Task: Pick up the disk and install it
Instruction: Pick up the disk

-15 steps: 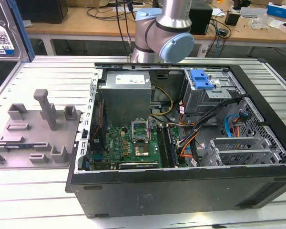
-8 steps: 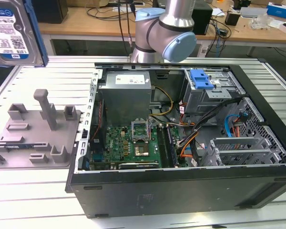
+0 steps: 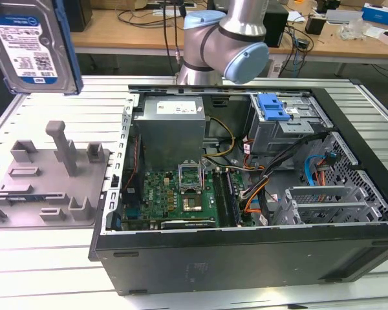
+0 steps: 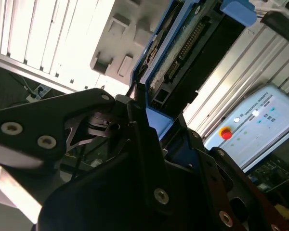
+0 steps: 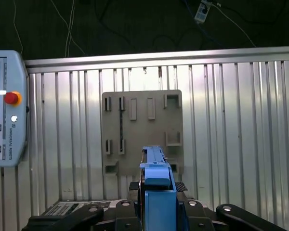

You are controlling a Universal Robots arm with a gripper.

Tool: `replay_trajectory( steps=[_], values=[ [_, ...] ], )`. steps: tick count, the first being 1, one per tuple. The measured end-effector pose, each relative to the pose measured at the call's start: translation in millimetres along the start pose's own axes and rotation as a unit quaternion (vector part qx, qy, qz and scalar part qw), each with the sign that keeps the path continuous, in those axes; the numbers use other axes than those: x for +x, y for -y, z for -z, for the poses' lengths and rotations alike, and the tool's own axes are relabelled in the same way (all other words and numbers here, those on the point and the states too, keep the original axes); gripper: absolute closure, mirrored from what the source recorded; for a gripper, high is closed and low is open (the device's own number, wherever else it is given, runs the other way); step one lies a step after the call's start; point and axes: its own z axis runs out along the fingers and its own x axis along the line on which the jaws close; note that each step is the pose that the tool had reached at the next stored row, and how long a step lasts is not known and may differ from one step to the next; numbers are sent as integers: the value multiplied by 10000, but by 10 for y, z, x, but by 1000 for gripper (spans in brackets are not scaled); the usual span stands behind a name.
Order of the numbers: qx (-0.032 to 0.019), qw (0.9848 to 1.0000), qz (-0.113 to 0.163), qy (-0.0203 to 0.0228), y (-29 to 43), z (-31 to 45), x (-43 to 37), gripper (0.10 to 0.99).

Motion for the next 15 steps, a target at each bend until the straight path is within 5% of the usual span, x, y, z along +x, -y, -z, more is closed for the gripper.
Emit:
replay_trajectory(
  steps=[4,7,13,15],
  values=[
    [-2,10000,0,0,185,5,54,722],
    [-5,10000,1,-1,413,11,121,722],
    [-6,10000,1,-1,717,18,219,722],
    [-6,10000,1,0,884,22,281,722]
  ],
)
